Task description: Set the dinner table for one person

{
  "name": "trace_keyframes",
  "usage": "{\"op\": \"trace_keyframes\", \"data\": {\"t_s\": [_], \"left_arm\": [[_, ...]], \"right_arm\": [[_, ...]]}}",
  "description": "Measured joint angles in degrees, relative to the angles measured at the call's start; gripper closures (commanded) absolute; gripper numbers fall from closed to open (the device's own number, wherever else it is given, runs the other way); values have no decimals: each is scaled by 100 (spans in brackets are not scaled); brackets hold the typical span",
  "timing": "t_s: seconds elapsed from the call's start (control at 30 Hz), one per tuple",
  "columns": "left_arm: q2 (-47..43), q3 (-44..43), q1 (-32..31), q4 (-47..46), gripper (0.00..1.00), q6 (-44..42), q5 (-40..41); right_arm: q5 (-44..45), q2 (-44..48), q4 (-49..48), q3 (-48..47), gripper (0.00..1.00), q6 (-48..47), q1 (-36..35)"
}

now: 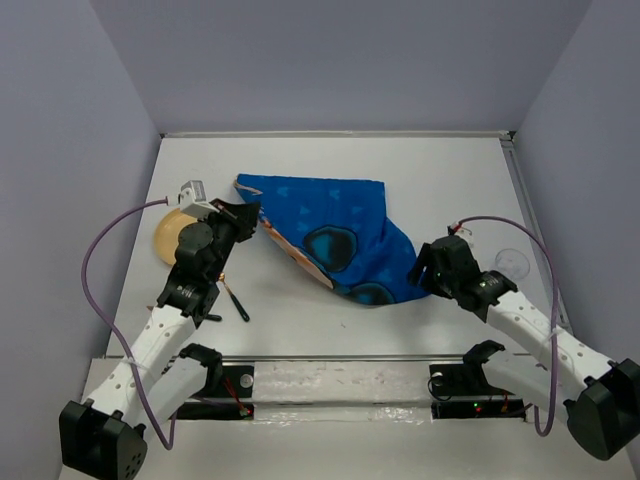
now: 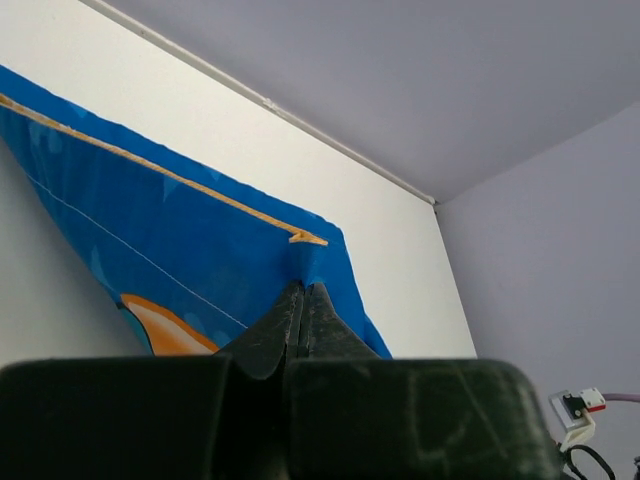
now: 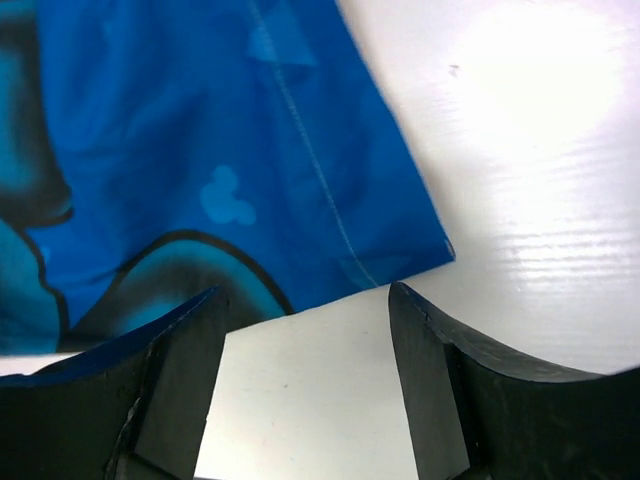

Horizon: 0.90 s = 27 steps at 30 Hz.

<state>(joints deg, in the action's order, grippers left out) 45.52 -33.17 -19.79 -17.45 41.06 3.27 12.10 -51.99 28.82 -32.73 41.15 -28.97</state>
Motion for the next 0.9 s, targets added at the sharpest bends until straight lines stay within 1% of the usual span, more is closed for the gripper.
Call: {"op": "trace_keyframes", "data": {"t_s": [0.03, 0.1, 0.23, 0.3, 0.57, 0.8, 0.9], "left_arm": [[-59, 55, -26, -9, 100, 2, 0], [-157, 166, -61, -20, 100, 7, 0], [-254, 337, -116, -26, 100, 13, -2], [-258, 374, -133, -26, 100, 17, -4], [-348, 470, -153, -90, 100, 39, -22], [-409, 535, -160, -166, 100, 59, -39], [-409, 544, -160, -166, 100, 81, -57]], "right_arm": [[96, -17, 59, 0, 39, 133, 0], [321, -129, 122, 0, 41, 400, 0], [654, -767, 271, 0, 48, 837, 0], [726, -1001, 382, 0, 49, 1012, 0], [992, -1069, 503, 61, 48, 1510, 4], [997, -1526, 269, 175, 48, 1530, 90], [1003, -1589, 175, 168, 48, 1499, 92]]}}
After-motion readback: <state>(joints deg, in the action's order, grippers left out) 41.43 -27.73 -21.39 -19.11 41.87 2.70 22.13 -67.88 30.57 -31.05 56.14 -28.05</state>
